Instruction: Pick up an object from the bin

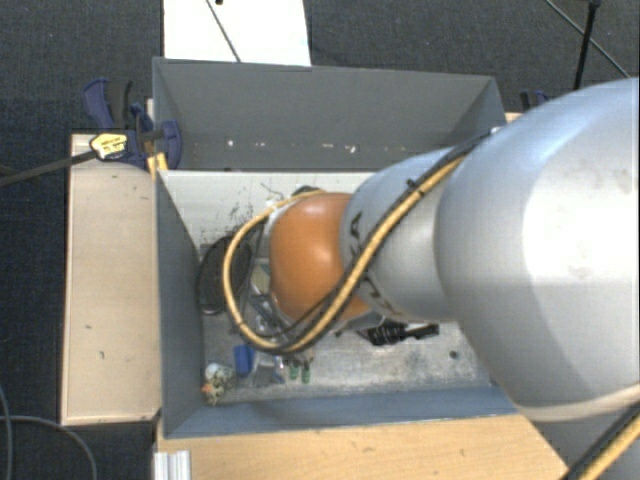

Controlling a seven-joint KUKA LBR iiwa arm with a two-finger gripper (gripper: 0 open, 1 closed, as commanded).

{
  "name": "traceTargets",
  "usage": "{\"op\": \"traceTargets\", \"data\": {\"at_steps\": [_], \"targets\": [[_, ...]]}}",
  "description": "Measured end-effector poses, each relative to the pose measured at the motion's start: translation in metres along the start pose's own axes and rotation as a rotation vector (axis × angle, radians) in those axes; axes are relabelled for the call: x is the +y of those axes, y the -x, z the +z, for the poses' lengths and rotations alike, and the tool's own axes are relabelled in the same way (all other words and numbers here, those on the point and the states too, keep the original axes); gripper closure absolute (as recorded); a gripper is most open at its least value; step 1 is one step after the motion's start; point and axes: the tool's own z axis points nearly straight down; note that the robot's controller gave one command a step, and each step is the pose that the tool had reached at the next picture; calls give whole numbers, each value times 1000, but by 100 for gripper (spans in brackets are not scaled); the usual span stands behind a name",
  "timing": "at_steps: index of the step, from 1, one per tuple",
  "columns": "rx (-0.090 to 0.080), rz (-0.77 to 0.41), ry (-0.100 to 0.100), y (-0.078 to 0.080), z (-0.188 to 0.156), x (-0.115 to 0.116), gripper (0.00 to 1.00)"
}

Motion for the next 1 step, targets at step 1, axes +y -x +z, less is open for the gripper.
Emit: {"op": "traceTargets", "data": {"at_steps": [1], "targets": [[-9,-94,2,30,-137,-12,100]]}}
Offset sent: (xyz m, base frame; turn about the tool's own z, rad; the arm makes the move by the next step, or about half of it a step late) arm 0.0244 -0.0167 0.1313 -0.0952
